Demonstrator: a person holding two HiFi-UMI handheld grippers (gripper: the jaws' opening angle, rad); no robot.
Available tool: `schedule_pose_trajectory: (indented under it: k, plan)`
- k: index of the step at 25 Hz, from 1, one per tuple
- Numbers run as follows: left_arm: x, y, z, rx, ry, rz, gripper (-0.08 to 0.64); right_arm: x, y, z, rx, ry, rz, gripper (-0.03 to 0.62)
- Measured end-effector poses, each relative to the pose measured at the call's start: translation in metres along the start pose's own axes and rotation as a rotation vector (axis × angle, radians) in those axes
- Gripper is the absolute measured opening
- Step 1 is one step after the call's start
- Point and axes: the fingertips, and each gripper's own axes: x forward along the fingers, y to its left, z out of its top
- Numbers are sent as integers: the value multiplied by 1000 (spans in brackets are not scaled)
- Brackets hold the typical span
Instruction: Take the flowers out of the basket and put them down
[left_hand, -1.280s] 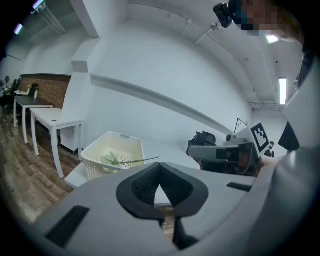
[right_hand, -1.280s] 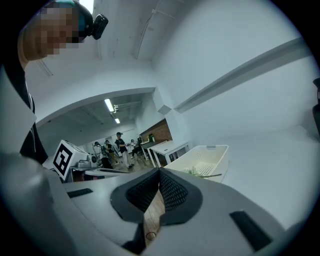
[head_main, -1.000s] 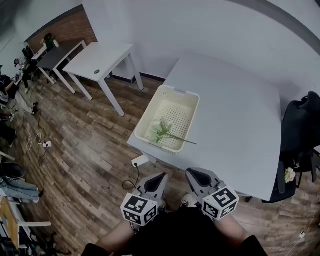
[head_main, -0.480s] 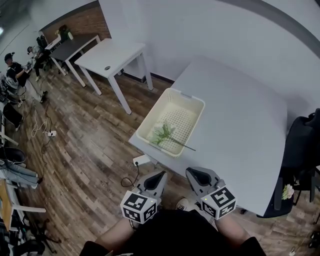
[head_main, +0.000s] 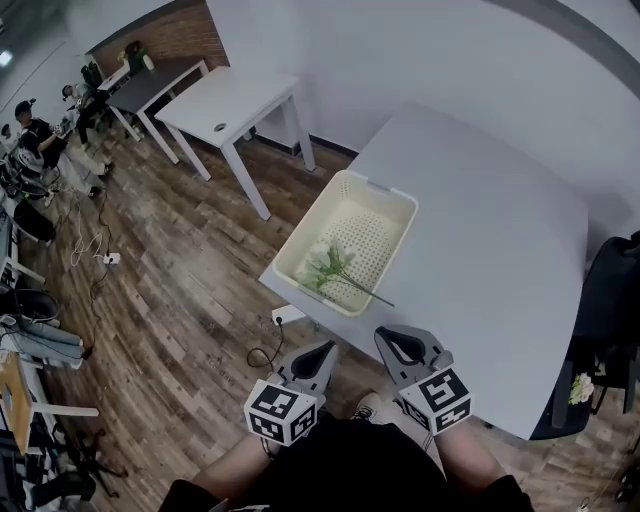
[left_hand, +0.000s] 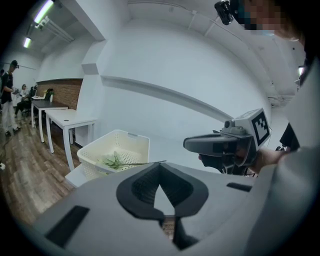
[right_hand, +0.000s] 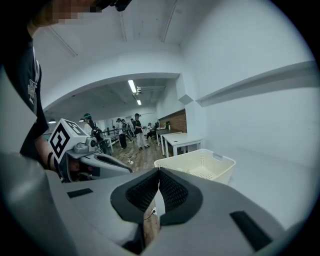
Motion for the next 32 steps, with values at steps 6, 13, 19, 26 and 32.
schedule_pose_trajectory:
  k: [6, 13, 19, 26, 32]
  plan:
    - [14, 20, 9, 42, 17, -60, 6, 21, -10, -1, -19, 34, -66, 23]
    - [26, 72, 34, 91, 46, -164, 6, 64, -19, 8, -70, 146, -191, 25]
    - [41, 117, 40, 102, 78, -263, 6, 104, -34, -5, -227, 393, -290, 26]
    - [51, 147, 41, 111, 113, -389, 6, 143, -41, -34, -373, 690, -313, 82]
    - [53, 160, 38, 125, 144, -472, 6, 162, -57, -65, -444, 900, -320, 97]
